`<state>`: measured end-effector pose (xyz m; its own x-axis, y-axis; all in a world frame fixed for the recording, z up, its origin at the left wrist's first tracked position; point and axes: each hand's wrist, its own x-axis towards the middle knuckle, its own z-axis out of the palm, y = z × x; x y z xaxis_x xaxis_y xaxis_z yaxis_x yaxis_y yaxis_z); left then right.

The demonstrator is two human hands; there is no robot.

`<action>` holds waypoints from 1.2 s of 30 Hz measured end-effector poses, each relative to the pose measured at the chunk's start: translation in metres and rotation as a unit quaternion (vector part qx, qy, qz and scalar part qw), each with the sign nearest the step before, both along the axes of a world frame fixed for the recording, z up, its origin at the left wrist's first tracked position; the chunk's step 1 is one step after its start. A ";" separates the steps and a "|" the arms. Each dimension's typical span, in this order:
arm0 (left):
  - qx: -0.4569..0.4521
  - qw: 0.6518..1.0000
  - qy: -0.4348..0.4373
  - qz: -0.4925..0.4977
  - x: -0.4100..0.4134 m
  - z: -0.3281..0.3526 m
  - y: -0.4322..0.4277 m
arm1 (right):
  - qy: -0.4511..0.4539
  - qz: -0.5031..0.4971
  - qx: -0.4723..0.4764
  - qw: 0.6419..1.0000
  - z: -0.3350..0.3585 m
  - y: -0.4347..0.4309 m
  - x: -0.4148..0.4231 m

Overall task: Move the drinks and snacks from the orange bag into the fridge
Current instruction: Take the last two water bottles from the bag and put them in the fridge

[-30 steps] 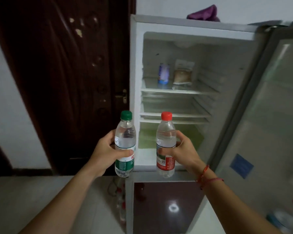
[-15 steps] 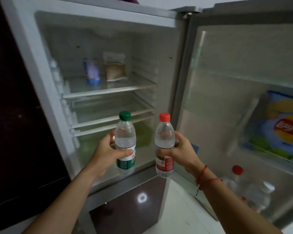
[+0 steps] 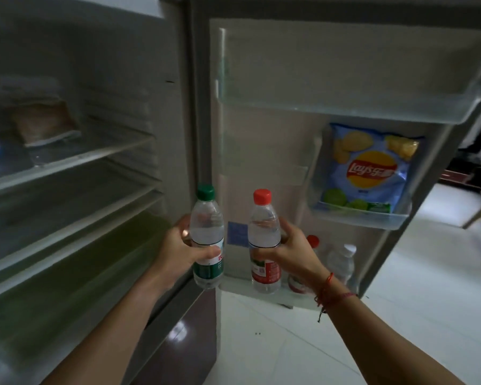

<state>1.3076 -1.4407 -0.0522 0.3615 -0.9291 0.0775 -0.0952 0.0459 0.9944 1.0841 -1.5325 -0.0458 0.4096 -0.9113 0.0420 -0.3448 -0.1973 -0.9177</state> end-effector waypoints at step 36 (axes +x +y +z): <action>0.011 0.989 -0.046 -0.138 -0.020 -0.046 -0.098 | 0.018 -0.138 -0.007 0.990 -0.045 -0.025 -0.003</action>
<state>1.2880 -1.5383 -0.0982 0.0862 -0.9933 0.0764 -0.1726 0.0607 0.9831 1.0814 -1.5572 -0.0903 0.1463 -0.9882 0.0451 -0.4201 -0.1033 -0.9016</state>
